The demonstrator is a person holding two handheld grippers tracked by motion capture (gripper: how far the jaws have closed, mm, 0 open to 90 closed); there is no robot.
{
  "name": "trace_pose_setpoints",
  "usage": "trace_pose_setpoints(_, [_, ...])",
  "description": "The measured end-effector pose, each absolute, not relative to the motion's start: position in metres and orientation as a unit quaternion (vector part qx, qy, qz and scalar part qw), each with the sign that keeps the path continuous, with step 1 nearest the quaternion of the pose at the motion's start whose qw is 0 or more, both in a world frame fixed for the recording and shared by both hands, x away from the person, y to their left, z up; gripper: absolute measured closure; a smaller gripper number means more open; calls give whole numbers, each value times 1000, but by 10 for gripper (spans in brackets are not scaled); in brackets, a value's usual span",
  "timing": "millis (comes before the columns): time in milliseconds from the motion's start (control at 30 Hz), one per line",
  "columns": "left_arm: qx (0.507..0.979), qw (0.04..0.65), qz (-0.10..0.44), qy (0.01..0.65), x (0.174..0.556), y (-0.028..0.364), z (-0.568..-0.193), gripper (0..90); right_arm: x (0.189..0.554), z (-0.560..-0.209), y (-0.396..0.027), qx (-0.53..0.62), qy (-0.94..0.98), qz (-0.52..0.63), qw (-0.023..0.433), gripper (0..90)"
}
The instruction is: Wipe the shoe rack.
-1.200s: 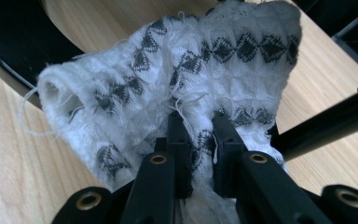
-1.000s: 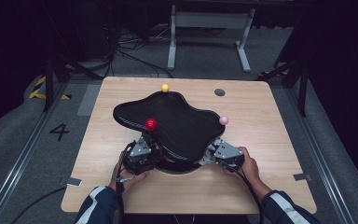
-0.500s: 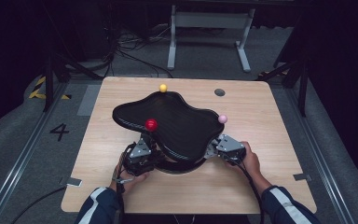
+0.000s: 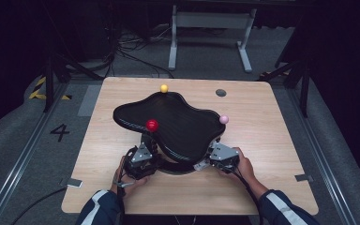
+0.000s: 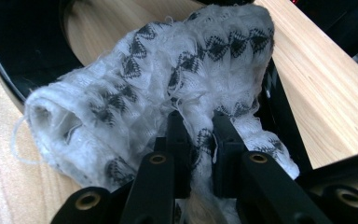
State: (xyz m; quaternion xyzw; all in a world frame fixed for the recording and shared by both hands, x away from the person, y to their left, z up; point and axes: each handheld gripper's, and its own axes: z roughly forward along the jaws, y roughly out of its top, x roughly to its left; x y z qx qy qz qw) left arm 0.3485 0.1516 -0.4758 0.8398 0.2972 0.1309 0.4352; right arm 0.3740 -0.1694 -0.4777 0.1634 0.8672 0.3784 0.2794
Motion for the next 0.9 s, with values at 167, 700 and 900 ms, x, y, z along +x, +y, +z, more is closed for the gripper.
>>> trace_pose_setpoints(167, [839,439,124,296,349,153,-477,728,381,-478,-177,186,862,374,286,805])
trace_pose_setpoints(700, [834,445,124,304,348,149,-478,740,407,-480,-202,264,840,392,267,806])
trace_pose_setpoints(900, [835,442,123,305,348,149,-477,740,396,-477,-188,223,858,394,240,804])
